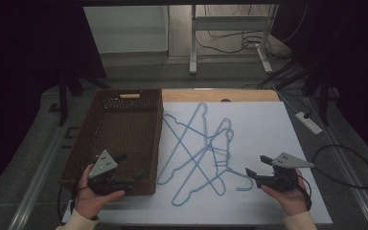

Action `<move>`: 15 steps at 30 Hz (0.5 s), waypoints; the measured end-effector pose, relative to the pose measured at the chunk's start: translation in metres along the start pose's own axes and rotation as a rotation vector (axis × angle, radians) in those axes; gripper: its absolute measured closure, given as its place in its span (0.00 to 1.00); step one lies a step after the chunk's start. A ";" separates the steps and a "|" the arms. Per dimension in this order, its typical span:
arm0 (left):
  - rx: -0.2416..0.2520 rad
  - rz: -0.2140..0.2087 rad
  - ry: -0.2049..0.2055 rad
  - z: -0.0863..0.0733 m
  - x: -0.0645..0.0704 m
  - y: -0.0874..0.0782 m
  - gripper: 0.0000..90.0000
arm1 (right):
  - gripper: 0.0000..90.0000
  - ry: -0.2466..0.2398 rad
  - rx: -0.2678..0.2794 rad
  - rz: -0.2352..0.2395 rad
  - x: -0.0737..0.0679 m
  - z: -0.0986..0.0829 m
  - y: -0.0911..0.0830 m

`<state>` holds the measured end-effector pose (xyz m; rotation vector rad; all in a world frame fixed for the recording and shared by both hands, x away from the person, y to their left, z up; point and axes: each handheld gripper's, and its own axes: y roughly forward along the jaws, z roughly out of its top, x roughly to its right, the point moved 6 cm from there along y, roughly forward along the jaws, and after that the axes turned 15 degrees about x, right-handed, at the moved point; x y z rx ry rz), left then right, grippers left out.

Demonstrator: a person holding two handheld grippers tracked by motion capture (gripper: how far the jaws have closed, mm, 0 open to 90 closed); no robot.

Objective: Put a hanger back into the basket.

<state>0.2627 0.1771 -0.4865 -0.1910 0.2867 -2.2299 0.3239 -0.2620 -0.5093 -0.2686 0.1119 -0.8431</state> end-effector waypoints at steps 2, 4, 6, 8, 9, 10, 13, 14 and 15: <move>0.000 0.002 -0.001 0.000 0.000 0.000 0.18 | 0.28 -0.001 0.000 -0.002 0.000 0.000 0.000; 0.000 0.000 -0.006 0.000 0.000 0.000 0.18 | 0.29 -0.001 0.004 -0.002 -0.001 0.001 0.000; -0.001 0.000 -0.004 0.001 -0.001 0.000 0.18 | 0.29 -0.002 0.002 -0.002 -0.001 0.000 0.000; -0.001 -0.003 -0.008 0.001 0.000 0.001 0.18 | 0.29 0.002 -0.002 0.000 -0.001 -0.001 0.000; -0.002 -0.002 -0.001 0.002 0.001 0.002 0.18 | 0.29 0.004 -0.006 0.000 -0.002 -0.003 -0.001; -0.002 -0.001 0.003 0.002 0.002 0.001 0.18 | 0.29 0.005 -0.011 0.002 -0.002 -0.003 -0.001; 0.002 0.000 0.000 0.002 0.003 0.000 0.18 | 0.29 0.004 -0.011 0.003 -0.002 -0.003 -0.002; 0.003 0.002 0.002 0.002 0.003 -0.001 0.18 | 0.29 0.005 -0.008 0.002 -0.002 -0.003 -0.001; 0.002 0.002 0.000 0.001 0.003 -0.002 0.18 | 0.29 0.010 -0.006 0.001 -0.001 -0.002 0.000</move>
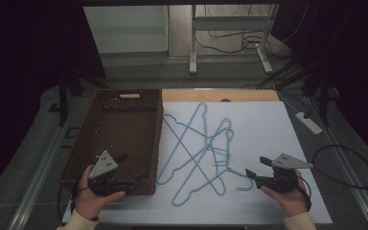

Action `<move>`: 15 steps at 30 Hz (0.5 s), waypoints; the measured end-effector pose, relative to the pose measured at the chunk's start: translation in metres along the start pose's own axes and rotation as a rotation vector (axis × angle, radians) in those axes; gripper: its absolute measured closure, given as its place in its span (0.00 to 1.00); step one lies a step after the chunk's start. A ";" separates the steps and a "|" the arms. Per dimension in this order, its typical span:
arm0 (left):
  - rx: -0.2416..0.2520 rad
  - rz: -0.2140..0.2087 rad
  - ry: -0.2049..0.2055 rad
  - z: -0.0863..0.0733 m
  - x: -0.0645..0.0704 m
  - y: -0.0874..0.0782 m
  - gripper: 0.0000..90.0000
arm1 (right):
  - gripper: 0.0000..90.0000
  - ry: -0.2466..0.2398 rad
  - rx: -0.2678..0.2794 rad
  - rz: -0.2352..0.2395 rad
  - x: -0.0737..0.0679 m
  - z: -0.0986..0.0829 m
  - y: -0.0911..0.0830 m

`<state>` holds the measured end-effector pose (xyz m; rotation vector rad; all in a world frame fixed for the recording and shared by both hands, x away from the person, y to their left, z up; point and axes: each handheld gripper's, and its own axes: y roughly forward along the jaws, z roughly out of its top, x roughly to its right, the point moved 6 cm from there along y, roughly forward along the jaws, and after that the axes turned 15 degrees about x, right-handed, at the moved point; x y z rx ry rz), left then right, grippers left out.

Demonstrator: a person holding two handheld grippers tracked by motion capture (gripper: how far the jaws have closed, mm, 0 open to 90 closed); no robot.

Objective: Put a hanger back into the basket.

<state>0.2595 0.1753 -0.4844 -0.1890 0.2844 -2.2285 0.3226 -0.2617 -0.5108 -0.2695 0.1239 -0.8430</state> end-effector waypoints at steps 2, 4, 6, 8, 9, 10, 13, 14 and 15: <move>0.000 0.006 -0.002 -0.001 0.000 -0.002 0.18 | 0.29 0.000 0.003 -0.002 0.001 0.001 0.001; 0.002 0.008 -0.004 -0.001 0.000 -0.002 0.18 | 0.29 -0.001 0.001 -0.001 0.001 0.001 0.002; 0.005 0.008 -0.002 -0.002 0.001 -0.002 0.18 | 0.29 0.000 -0.001 0.001 0.001 0.001 0.001; 0.000 0.008 0.000 -0.005 0.002 -0.003 0.18 | 0.29 0.000 -0.004 0.002 0.000 0.001 0.000; -0.005 0.009 0.003 -0.007 0.001 -0.003 0.18 | 0.29 -0.003 -0.002 -0.001 0.000 0.002 0.000; -0.001 0.009 -0.003 -0.007 0.001 -0.003 0.18 | 0.30 -0.007 0.002 -0.001 -0.001 0.004 0.000; 0.003 0.010 -0.007 -0.008 0.001 -0.004 0.19 | 0.29 -0.012 0.003 -0.001 -0.002 0.005 -0.001; 0.003 0.009 -0.007 -0.007 0.002 -0.004 0.19 | 0.29 -0.013 0.000 -0.003 -0.002 0.006 -0.001; 0.008 0.006 -0.003 -0.006 0.003 -0.006 0.19 | 0.29 -0.011 -0.002 -0.006 -0.003 0.006 -0.002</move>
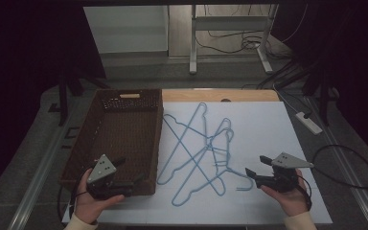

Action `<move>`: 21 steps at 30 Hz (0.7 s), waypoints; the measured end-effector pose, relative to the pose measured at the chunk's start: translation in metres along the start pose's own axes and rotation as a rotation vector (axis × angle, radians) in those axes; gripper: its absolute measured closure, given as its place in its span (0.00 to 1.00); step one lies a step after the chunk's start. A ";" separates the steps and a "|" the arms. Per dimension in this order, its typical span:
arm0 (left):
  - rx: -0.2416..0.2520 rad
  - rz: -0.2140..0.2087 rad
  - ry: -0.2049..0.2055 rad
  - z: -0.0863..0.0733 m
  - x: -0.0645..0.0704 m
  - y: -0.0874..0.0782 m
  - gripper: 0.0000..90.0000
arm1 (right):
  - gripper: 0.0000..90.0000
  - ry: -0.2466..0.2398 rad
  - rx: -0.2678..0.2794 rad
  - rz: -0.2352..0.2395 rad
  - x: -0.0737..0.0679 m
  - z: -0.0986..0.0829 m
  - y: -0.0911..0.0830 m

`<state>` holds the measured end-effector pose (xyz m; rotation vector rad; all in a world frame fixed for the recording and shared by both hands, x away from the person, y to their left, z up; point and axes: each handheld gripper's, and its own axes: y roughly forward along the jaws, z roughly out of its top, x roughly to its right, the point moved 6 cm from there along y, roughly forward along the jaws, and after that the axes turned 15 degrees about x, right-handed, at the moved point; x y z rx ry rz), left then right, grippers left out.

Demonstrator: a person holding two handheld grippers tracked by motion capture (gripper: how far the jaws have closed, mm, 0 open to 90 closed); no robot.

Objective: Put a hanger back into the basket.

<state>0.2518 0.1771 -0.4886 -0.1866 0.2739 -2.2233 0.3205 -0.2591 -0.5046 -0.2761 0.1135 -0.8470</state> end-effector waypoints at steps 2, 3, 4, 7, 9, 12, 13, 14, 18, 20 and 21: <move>0.000 -0.001 0.001 0.001 0.000 -0.001 0.19 | 0.29 -0.001 0.000 0.002 -0.001 0.001 0.000; 0.007 -0.001 -0.003 0.002 0.000 -0.001 0.19 | 0.29 -0.004 0.003 0.002 -0.002 0.002 0.000; 0.010 -0.001 -0.006 0.003 0.000 -0.001 0.19 | 0.29 -0.006 0.000 0.003 -0.003 0.002 0.001; 0.015 -0.002 -0.008 0.004 0.000 -0.002 0.19 | 0.30 -0.009 -0.006 0.002 -0.003 0.002 0.001; 0.015 -0.003 -0.015 0.004 0.000 -0.001 0.19 | 0.29 -0.009 -0.011 0.000 -0.003 0.003 0.002; 0.011 -0.009 -0.017 0.005 0.000 0.001 0.19 | 0.28 -0.016 -0.032 -0.001 -0.003 0.004 0.004; 0.009 -0.015 -0.018 0.005 0.000 0.002 0.19 | 0.29 -0.025 -0.042 -0.007 -0.002 0.005 0.005; 0.009 -0.015 -0.018 0.005 0.000 0.002 0.19 | 0.29 -0.028 -0.061 -0.004 -0.002 0.006 0.007; 0.013 -0.024 -0.031 0.006 -0.002 0.002 0.19 | 0.30 -0.039 -0.108 0.009 -0.003 0.013 0.015; 0.021 -0.030 -0.037 0.008 -0.002 0.002 0.19 | 0.30 -0.058 -0.129 0.011 -0.004 0.019 0.022; 0.022 -0.033 -0.035 0.008 -0.002 0.002 0.19 | 0.31 -0.062 -0.134 0.013 -0.004 0.020 0.024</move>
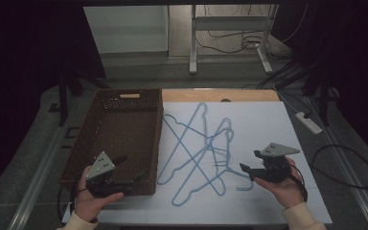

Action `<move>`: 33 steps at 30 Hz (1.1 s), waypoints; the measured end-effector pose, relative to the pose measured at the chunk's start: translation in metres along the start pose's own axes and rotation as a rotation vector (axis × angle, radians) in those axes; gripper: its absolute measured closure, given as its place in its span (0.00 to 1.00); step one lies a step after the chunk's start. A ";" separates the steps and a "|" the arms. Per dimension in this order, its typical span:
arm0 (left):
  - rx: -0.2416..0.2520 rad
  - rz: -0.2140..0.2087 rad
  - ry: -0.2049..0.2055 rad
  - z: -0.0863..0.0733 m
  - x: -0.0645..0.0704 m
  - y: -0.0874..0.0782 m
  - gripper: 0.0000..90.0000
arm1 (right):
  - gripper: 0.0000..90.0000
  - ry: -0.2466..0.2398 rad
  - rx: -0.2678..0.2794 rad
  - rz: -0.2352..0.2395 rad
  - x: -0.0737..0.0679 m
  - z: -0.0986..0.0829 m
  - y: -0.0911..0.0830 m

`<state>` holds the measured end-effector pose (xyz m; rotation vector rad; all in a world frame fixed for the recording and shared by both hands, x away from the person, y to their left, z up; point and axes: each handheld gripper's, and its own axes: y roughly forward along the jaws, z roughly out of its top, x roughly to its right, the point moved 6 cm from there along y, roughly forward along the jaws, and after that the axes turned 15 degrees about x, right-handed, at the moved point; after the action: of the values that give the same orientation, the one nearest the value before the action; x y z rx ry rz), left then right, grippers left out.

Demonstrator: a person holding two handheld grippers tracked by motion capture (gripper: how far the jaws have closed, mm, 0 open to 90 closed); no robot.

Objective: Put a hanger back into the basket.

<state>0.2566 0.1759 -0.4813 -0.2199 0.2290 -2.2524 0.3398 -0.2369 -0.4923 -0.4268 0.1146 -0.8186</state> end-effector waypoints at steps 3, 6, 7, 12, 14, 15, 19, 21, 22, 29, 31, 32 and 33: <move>-0.002 -0.007 0.002 0.000 0.000 0.002 0.19 | 0.32 -0.020 -0.035 0.009 0.000 0.005 0.012; -0.009 -0.009 0.003 -0.001 0.000 0.004 0.19 | 0.32 -0.018 -0.066 0.020 0.002 0.008 0.022; -0.008 -0.010 0.003 -0.001 0.000 0.005 0.19 | 0.33 -0.019 -0.072 0.023 0.003 0.009 0.026; -0.012 -0.022 0.006 0.000 0.002 0.008 0.20 | 0.36 -0.039 -0.122 0.049 0.008 0.019 0.045; -0.014 -0.022 0.008 0.000 0.002 0.008 0.20 | 0.36 -0.049 -0.141 0.053 0.009 0.022 0.052; -0.014 -0.024 0.008 0.000 0.002 0.008 0.20 | 0.37 -0.054 -0.153 0.054 0.009 0.023 0.056; -0.013 -0.025 0.008 0.001 0.002 0.008 0.20 | 0.38 -0.070 -0.194 0.064 0.009 0.026 0.072; -0.013 -0.025 0.010 0.001 0.002 0.008 0.20 | 0.39 -0.081 -0.215 0.078 0.008 0.027 0.080; -0.011 -0.025 0.008 0.001 0.002 0.008 0.20 | 0.40 -0.084 -0.225 0.087 0.008 0.028 0.084; -0.010 -0.024 0.008 0.001 0.001 0.007 0.20 | 0.45 -0.109 -0.333 0.123 0.008 0.024 0.111; -0.010 -0.023 0.008 0.001 0.000 0.008 0.20 | 0.47 -0.123 -0.364 0.133 0.008 0.021 0.118; -0.010 -0.023 0.008 0.001 0.000 0.008 0.20 | 0.48 -0.124 -0.383 0.142 0.007 0.020 0.122; -0.010 -0.022 0.007 0.001 0.000 0.008 0.20 | 0.49 -0.127 -0.391 0.149 0.007 0.019 0.124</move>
<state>0.2622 0.1709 -0.4825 -0.2209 0.2433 -2.2749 0.4342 -0.1610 -0.5254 -0.8271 0.1877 -0.6191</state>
